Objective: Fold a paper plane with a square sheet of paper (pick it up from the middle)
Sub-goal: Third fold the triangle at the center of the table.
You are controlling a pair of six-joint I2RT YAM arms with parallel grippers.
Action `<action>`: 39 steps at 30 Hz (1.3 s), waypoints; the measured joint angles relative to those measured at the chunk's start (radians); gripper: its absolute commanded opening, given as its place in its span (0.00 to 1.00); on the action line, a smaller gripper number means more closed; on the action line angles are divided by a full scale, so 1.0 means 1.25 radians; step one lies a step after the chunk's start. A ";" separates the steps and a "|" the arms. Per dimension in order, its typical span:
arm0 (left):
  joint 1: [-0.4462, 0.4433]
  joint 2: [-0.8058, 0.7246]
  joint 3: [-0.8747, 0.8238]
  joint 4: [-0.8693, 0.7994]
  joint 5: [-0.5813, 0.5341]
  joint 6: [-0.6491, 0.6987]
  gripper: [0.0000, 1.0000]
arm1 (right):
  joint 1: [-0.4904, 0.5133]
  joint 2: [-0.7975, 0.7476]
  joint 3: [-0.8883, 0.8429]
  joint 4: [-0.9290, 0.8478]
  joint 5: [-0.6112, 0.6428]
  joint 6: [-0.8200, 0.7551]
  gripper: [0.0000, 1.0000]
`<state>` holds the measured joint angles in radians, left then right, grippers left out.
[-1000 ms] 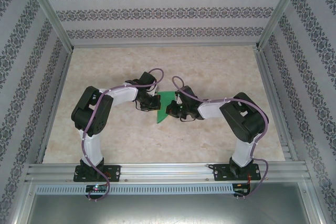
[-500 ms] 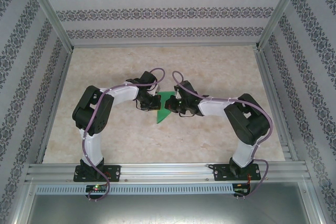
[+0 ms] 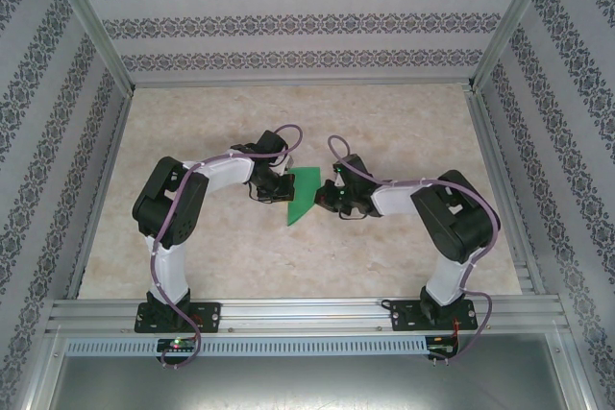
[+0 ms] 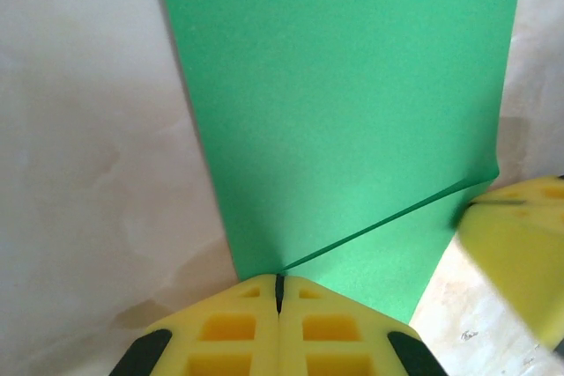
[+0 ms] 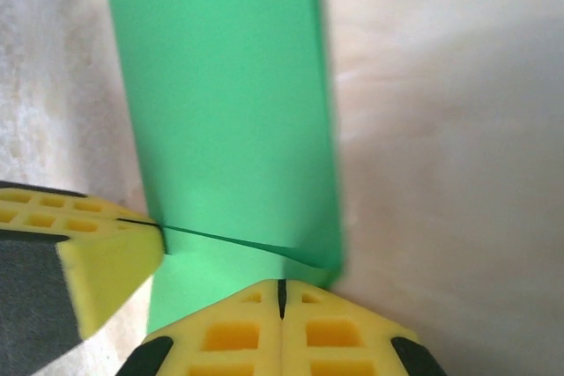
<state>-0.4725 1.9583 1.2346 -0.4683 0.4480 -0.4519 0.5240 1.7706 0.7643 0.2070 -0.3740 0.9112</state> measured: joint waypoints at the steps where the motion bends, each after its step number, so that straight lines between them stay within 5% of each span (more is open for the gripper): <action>1: 0.000 0.000 0.000 0.000 0.000 0.000 0.00 | -0.013 -0.012 -0.009 -0.008 0.006 0.001 0.00; 10: -0.004 0.001 0.008 -0.009 -0.006 0.017 0.00 | -0.027 -0.117 -0.012 -0.080 0.076 -0.007 0.00; 19: -0.004 0.003 0.011 -0.014 -0.006 0.027 0.00 | 0.058 0.023 0.093 -0.047 -0.004 -0.016 0.00; 34: -0.003 0.004 0.011 -0.014 -0.007 0.027 0.00 | -0.061 -0.022 0.035 -0.081 0.065 -0.014 0.00; 39: -0.003 0.004 0.012 -0.014 -0.006 0.027 0.00 | -0.033 -0.070 0.033 -0.078 0.074 -0.014 0.00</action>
<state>-0.4767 1.9629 1.2499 -0.4858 0.4408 -0.4183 0.4828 1.6836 0.8051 0.1089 -0.2813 0.8940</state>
